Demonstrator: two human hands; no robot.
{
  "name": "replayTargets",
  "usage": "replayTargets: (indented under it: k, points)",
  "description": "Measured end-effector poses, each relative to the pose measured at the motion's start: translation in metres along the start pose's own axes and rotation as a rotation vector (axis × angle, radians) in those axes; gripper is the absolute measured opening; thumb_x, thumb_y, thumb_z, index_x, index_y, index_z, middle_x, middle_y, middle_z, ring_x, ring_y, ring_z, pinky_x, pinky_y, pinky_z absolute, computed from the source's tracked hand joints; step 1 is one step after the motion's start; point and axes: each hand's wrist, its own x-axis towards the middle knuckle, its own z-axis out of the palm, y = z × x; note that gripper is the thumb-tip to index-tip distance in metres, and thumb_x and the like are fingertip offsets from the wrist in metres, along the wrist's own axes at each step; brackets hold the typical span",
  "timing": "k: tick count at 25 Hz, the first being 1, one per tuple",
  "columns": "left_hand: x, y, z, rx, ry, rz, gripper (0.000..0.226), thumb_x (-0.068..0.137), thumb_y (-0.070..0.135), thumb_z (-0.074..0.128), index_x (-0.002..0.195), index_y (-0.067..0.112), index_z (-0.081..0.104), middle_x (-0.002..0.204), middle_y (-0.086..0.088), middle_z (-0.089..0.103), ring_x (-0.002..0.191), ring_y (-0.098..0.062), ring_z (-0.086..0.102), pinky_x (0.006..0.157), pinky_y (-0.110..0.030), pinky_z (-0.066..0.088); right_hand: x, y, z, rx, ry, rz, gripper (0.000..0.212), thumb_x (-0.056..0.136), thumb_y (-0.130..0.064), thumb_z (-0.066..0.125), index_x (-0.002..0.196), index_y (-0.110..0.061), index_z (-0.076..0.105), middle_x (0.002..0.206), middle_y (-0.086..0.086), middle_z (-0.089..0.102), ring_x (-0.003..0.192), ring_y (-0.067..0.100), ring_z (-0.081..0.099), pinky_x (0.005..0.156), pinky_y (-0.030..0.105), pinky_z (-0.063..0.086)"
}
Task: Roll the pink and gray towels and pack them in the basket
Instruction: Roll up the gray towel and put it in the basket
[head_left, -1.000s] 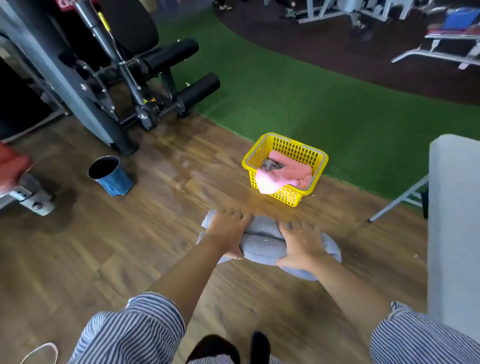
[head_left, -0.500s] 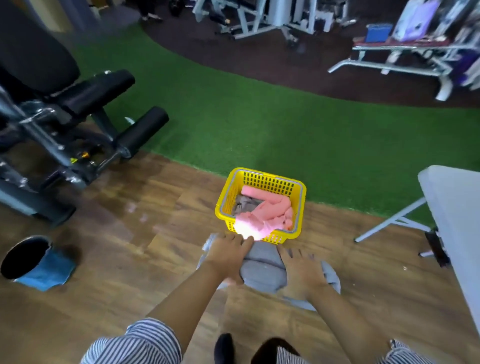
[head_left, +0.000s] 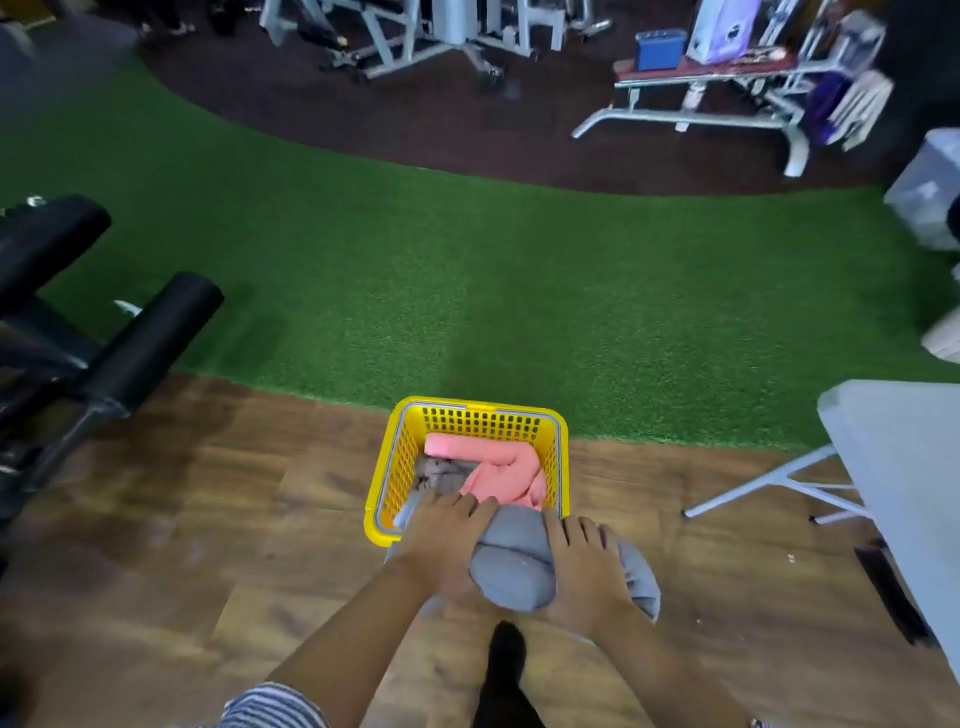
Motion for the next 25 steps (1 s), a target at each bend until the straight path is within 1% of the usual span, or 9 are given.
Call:
replayTargets:
  k: [4,8,11,14,16,18,19,22,25]
  points:
    - [0.062,-0.046,0.002,-0.072,-0.009,-0.062,0.085,0.037,0.057,0.063,0.112,0.020,0.048,0.081,0.005,0.062,0.070,-0.022,0.059,0.069,-0.033,0.042,0.082,0.020,-0.003,0.071,-0.008,-0.026,0.102,0.025,-0.056,0.065,0.118,-0.019,0.046,0.085,-0.002,0.060,0.073,0.021,0.059,0.065,0.040,0.050]
    - [0.107,-0.090,0.033,-0.053,0.019,-0.119,0.083,0.049,0.044,0.056,0.126,0.014,0.048,0.118,-0.004,0.060,0.110,-0.029,0.057,0.099,-0.050,0.031,0.156,0.032,0.006,0.096,0.025,-0.049,0.092,0.026,-0.053,0.062,0.112,-0.023,0.049,0.083,-0.004,0.055,0.074,0.020,0.055,0.060,0.036,0.045]
    - [0.135,-0.123,0.073,-0.004,0.082,-0.152,0.094,0.045,0.035,0.068,0.132,0.008,0.043,0.137,-0.009,0.053,0.132,-0.024,0.044,0.107,-0.058,0.024,0.215,0.039,0.035,0.091,0.064,-0.034,0.092,0.025,-0.050,0.062,0.113,-0.025,0.049,0.085,-0.005,0.056,0.074,0.020,0.058,0.059,0.035,0.044]
    - [0.154,-0.153,0.153,0.064,0.220,-0.021,0.072,0.057,0.033,0.061,0.125,0.013,0.047,0.131,-0.008,0.054,0.124,-0.021,0.044,0.102,-0.055,0.028,0.280,0.047,0.089,0.053,0.068,0.004,0.097,0.024,-0.052,0.066,0.116,-0.024,0.051,0.089,-0.004,0.057,0.078,0.022,0.059,0.062,0.037,0.045]
    - [0.165,-0.165,0.219,0.053,0.281,0.106,0.048,0.068,0.037,0.058,0.112,0.018,0.053,0.115,-0.004,0.062,0.108,-0.020,0.051,0.092,-0.045,0.038,0.324,0.053,0.131,0.065,0.029,0.004,0.094,0.039,-0.047,0.070,0.126,-0.023,0.045,0.102,0.000,0.054,0.094,0.026,0.056,0.075,0.043,0.041]
    - [0.181,-0.168,0.278,0.047,0.132,0.133,0.041,0.065,0.048,0.066,0.095,0.020,0.060,0.092,0.000,0.066,0.087,-0.020,0.058,0.074,-0.035,0.046,0.364,0.057,0.171,0.039,-0.018,-0.015,0.092,0.057,-0.044,0.069,0.138,-0.025,0.030,0.118,0.003,0.045,0.112,0.027,0.043,0.087,0.043,0.032]
    - [0.191,-0.169,0.306,0.025,-0.005,0.059,0.045,0.062,0.055,0.068,0.090,0.021,0.063,0.087,0.001,0.066,0.081,-0.021,0.061,0.068,-0.033,0.049,0.381,0.059,0.194,0.038,-0.014,-0.012,0.093,0.060,-0.045,0.068,0.140,-0.026,0.024,0.123,0.003,0.042,0.116,0.027,0.038,0.090,0.043,0.030]
    - [0.222,-0.178,0.375,-0.031,-0.449,-0.261,0.065,0.073,0.064,0.061,0.118,0.017,0.057,0.117,-0.006,0.060,0.107,-0.027,0.059,0.085,-0.037,0.048,0.429,0.062,0.257,-0.009,0.000,-0.034,0.095,0.064,-0.047,0.069,0.142,-0.026,0.019,0.128,0.005,0.040,0.122,0.028,0.034,0.093,0.045,0.029]
    - [0.238,-0.185,0.421,0.021,-0.606,-0.288,0.060,0.078,0.050,0.067,0.124,0.014,0.056,0.125,-0.008,0.058,0.115,-0.025,0.058,0.090,-0.034,0.046,0.462,0.067,0.308,-0.044,0.017,-0.072,0.091,0.062,-0.048,0.069,0.138,-0.026,0.025,0.124,0.006,0.044,0.116,0.028,0.039,0.091,0.045,0.030]
